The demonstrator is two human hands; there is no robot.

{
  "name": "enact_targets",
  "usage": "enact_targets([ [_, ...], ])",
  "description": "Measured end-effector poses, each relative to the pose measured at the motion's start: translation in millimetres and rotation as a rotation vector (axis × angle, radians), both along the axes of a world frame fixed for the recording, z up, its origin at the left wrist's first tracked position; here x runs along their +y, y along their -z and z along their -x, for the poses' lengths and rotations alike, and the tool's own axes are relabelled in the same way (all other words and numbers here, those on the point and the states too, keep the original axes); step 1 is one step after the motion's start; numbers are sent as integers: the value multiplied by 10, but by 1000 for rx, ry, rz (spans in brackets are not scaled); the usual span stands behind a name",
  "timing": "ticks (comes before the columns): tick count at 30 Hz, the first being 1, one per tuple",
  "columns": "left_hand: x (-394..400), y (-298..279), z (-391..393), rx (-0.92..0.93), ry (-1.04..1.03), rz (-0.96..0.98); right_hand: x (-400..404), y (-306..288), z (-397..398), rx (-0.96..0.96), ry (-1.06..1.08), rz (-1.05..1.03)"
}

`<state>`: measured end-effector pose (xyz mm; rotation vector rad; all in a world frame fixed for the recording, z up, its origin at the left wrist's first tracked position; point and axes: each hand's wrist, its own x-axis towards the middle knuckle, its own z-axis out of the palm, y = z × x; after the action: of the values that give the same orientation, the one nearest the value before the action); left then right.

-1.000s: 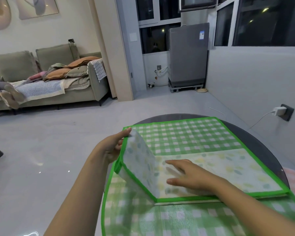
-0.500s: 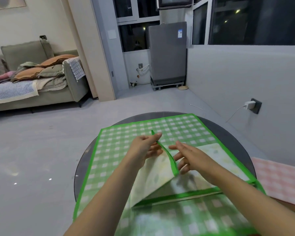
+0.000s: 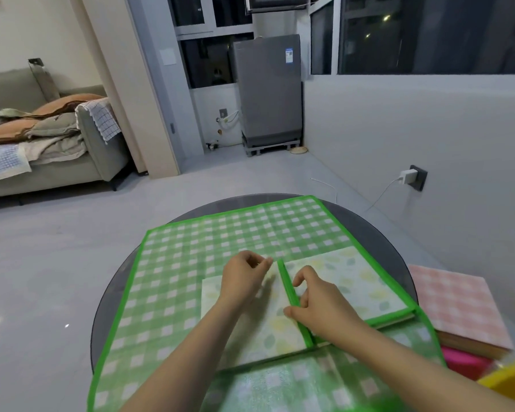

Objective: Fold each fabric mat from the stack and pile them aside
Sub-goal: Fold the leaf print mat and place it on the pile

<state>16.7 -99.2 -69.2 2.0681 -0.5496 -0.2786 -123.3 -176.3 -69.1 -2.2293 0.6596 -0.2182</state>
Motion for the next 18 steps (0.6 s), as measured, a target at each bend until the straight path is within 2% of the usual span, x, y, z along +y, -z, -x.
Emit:
enact_targets([
  [2,26,38,-89,-192,-18,-146,15,13,-1,4,-1,43],
  [4,40,79,-166,-256,9,-248,31,21,-1,13,-16,81],
  [10,48,61,-218,-219,49,-336,25,45,-20,43,-24,130],
  [14,192,-29,-268,-139,53,-431,-25,37,-56,86,-20,218],
  [18,432,-111,-296,-35,59,-499,-103,57,-162,62,25,197],
])
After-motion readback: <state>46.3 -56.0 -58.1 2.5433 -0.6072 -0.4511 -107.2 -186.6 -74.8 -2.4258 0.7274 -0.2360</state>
